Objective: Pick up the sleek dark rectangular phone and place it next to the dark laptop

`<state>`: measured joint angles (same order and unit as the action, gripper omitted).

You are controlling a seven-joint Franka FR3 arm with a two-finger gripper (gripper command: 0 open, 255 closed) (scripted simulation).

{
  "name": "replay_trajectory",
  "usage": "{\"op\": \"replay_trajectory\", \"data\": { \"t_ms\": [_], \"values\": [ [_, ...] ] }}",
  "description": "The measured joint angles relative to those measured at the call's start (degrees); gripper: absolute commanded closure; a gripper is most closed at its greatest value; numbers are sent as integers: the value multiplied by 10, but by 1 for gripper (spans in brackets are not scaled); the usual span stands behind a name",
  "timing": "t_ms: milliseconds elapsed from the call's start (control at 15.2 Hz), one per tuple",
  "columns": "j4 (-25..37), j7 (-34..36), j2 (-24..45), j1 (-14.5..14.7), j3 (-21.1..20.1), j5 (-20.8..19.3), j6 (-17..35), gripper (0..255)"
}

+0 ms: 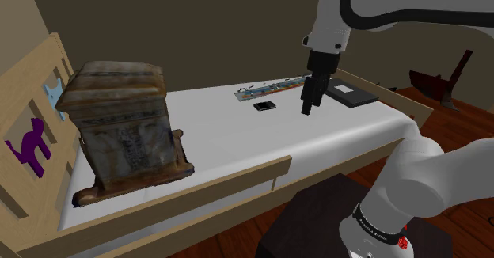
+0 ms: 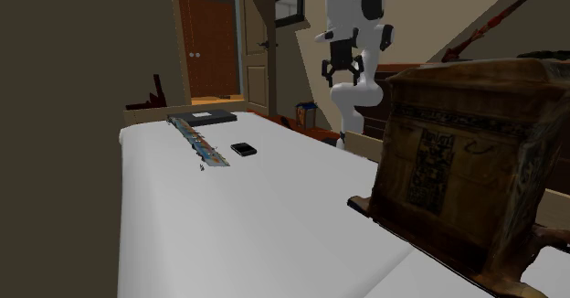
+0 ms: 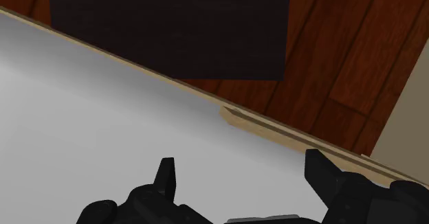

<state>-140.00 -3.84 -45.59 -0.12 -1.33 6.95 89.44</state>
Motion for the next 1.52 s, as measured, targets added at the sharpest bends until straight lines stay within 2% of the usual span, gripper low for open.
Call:
{"op": "replay_trajectory", "data": {
  "t_ms": [198,660,990,1254,1518],
  "values": [
    [-7,-28,9,-1,15,-13,16,0],
    [-12,-183,80,-3,92,-78,96,0],
    [15,-301,159,-2,151,-111,156,0],
    [52,-394,239,6,193,-118,206,0],
    [99,-488,322,14,227,-107,249,0]
  ]
}}
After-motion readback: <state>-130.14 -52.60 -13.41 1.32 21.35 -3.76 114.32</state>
